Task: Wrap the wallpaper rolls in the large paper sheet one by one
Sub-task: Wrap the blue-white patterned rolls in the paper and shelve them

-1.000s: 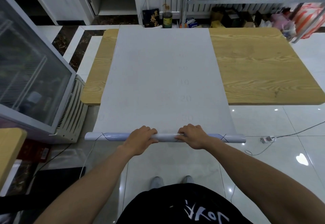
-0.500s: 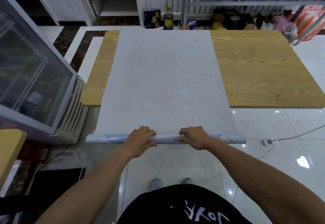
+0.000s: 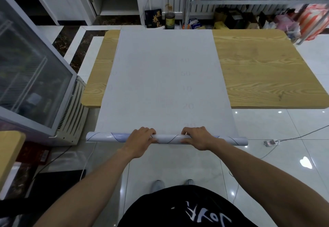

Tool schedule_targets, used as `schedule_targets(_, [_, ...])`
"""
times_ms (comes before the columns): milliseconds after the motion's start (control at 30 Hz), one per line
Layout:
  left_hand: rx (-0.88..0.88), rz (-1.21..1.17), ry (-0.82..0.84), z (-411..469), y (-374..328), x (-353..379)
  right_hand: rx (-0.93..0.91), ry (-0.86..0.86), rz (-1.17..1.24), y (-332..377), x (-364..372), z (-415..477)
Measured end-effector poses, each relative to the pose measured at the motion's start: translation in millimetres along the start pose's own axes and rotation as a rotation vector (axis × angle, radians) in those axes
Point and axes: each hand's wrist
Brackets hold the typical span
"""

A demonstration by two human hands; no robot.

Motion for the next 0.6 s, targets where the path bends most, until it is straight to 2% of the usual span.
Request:
schedule_targets(167, [0.028, -0.050, 0.018, -1, 5, 3, 0.026, 0.043, -0.045, 3, -2, -3])
schedule_targets(300, [-0.031, -0.038, -0.013, -4, 2, -1, -0.007, 0.033, -0.060, 4, 1, -4])
schedule_targets(467, [-0.035, 0.000, 0.038, -4, 6, 0, 0.001, 0.008, 0.017, 0, 2, -4])
schedule_targets(600, [-0.021, -0.038, 0.014, -2, 12, 4, -0.004, 0.038, -0.073, 1, 0, -3])
Point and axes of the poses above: each hand's wrist, its own z-axis towards the middle knuckle, its own x-axis out of the palm, y = z × x, and after that the axes turned 15 degrees about -x, right-handed
